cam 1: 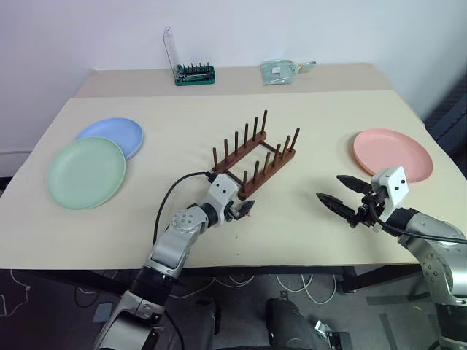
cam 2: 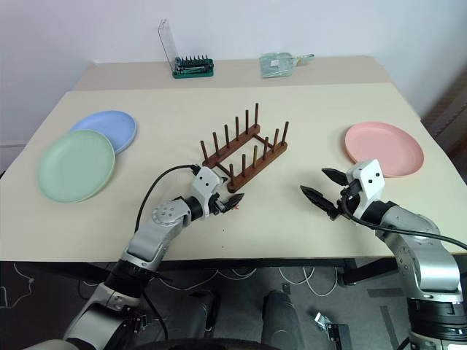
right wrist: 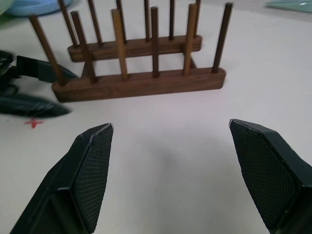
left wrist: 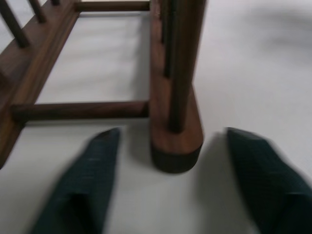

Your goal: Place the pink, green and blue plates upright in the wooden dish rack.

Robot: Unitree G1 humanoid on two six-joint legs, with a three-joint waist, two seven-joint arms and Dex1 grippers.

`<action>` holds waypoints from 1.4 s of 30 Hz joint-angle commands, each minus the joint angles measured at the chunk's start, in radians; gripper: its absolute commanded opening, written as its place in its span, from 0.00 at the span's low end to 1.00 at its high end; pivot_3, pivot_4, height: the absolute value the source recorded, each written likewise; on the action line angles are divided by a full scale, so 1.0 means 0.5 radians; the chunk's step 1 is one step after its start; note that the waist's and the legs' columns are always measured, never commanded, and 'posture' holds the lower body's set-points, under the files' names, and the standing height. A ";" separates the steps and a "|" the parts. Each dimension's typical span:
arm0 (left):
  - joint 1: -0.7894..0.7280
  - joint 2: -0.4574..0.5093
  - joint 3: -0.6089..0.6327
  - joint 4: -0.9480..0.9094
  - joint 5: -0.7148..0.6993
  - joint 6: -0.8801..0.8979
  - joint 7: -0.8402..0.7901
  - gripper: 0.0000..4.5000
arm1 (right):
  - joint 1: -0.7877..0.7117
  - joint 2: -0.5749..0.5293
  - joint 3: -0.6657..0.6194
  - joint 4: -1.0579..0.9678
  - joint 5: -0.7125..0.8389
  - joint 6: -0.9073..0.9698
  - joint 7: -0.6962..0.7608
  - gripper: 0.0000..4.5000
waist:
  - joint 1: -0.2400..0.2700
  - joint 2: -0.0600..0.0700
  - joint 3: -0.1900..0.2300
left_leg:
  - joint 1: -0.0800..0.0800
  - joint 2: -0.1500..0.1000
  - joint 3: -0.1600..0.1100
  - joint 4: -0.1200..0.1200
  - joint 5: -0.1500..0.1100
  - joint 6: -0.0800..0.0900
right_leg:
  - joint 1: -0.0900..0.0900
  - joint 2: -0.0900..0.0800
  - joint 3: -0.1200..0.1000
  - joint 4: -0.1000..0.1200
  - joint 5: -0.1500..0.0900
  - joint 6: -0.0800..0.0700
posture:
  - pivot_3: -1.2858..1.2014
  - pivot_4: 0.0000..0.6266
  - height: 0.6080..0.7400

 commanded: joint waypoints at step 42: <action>0.225 0.734 0.171 -0.190 -0.367 0.123 -1.049 0.00 | -0.124 0.038 0.432 -0.003 -0.348 0.028 -0.205 0.01 | -0.045 -0.001 0.000 | 0.014 0.006 0.002 -0.010 -0.004 0.004 | 0.005 0.001 0.001 0.001 -0.004 -0.001 | 0.52 0.24 1.00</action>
